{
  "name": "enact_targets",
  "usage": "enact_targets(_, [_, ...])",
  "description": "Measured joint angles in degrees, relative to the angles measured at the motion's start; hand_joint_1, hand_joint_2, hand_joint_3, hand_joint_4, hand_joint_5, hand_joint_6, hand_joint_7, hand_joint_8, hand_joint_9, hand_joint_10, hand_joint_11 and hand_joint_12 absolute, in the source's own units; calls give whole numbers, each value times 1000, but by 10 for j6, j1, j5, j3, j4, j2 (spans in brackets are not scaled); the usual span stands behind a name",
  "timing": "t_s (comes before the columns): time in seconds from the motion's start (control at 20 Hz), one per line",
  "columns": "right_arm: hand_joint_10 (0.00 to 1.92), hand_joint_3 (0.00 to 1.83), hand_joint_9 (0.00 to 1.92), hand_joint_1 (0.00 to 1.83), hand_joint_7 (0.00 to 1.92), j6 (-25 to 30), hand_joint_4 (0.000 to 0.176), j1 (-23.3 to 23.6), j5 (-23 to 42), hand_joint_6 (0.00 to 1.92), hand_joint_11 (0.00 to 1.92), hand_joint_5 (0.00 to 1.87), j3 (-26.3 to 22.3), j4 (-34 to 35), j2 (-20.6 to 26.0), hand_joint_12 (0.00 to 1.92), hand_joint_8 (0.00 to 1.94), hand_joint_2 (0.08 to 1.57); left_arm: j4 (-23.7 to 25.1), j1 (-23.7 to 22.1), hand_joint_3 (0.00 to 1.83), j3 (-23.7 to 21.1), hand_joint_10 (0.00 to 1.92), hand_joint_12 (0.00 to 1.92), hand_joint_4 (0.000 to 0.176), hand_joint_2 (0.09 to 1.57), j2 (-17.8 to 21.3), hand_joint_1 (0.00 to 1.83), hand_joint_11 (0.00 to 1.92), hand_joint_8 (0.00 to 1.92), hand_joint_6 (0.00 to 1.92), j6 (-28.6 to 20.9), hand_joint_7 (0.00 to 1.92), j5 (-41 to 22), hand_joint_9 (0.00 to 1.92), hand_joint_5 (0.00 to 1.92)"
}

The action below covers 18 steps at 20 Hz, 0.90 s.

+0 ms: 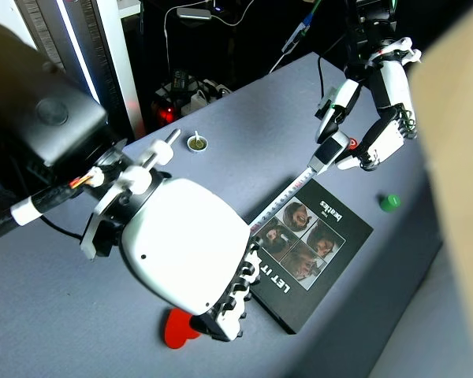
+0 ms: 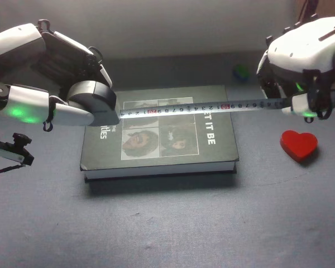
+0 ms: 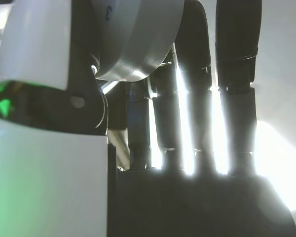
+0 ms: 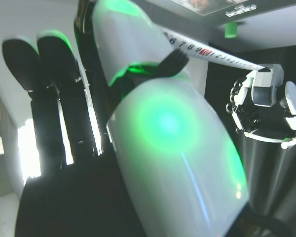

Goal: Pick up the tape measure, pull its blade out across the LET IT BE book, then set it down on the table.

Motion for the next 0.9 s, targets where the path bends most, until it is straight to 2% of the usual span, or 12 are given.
enact_targets(0.3, [1516,0,722,1344,887,-4,0,0,-5,1232,606,679,9,0,5,1524,1207,1209,-1,0,0,0,982,741,0,1039,0,1398,1150,670,548,0,1183,0,1101,1084])
enact_targets(0.35, [1236,0,759,1241,936,-4,0,0,-5,1223,626,714,9,1,5,1519,1217,1198,-1,0,0,0,982,742,0,1039,0,1398,1150,665,544,0,1184,0,1102,1085])
enact_targets(0.4, [1120,0,793,1223,951,-4,0,0,-5,1214,637,724,9,0,5,1496,1212,1192,-1,0,1,0,993,744,0,1044,0,1397,1152,686,581,0,1170,0,1098,1056])
enact_targets(0.45, [1415,8,748,1321,910,-4,0,0,-5,1217,627,690,9,0,5,1494,1196,1198,-1,0,0,0,1009,752,0,1049,0,1396,1144,697,613,0,1168,0,1084,1036])
enact_targets(0.5, [1497,0,721,1343,900,-4,0,0,-5,1241,596,672,9,0,5,1505,1200,1208,-1,0,0,0,1015,757,0,1050,0,1396,1146,699,622,0,1168,0,1077,1033])
enact_targets(0.65, [1501,0,718,1344,899,-4,0,1,-5,1244,624,670,9,0,5,1517,1202,1209,-1,0,0,0,1007,768,0,1049,0,1396,1165,706,614,0,1157,0,1091,1040])
enact_targets(0.9, [1510,0,702,1343,904,-8,0,5,2,1252,567,669,2,1,5,1501,1197,1211,-1,0,0,0,993,775,0,1044,0,1397,1165,663,596,0,1181,0,1099,1051])
